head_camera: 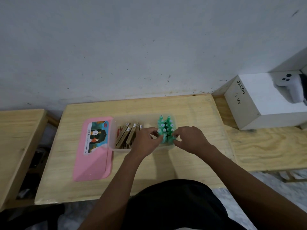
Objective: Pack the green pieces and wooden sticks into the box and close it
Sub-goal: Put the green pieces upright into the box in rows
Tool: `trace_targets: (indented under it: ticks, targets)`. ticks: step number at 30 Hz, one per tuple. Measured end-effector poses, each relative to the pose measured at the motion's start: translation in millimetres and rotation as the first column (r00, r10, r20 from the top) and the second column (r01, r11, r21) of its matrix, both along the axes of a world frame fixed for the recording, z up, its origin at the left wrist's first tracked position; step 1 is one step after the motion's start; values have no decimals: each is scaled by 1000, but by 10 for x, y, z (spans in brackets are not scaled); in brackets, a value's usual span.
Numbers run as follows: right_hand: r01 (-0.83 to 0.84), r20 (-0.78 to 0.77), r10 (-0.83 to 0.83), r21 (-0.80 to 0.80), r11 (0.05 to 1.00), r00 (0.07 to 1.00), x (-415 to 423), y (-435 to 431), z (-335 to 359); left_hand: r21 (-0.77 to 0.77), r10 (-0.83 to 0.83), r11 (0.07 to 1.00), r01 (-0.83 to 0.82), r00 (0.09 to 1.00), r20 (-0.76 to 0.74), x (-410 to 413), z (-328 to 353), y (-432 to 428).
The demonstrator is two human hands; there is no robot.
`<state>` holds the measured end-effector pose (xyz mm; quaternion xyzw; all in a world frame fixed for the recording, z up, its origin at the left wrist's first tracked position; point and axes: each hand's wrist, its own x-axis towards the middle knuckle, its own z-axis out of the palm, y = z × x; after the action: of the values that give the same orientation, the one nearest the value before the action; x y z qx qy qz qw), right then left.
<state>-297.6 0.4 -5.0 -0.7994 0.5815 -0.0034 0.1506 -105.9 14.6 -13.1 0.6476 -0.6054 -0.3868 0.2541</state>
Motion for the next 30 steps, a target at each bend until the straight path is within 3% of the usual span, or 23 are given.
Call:
trace_targets:
  ticks: [8,30]
  targets:
    - [48,-123,-53,-41,998,991,160,-75,-107,79,-56,996,49,995,88,-63,-98,1]
    - [92,-97,-91,7,996,991,132,-46,-42,183,-54,983,34,993,101,-202,-232,-90]
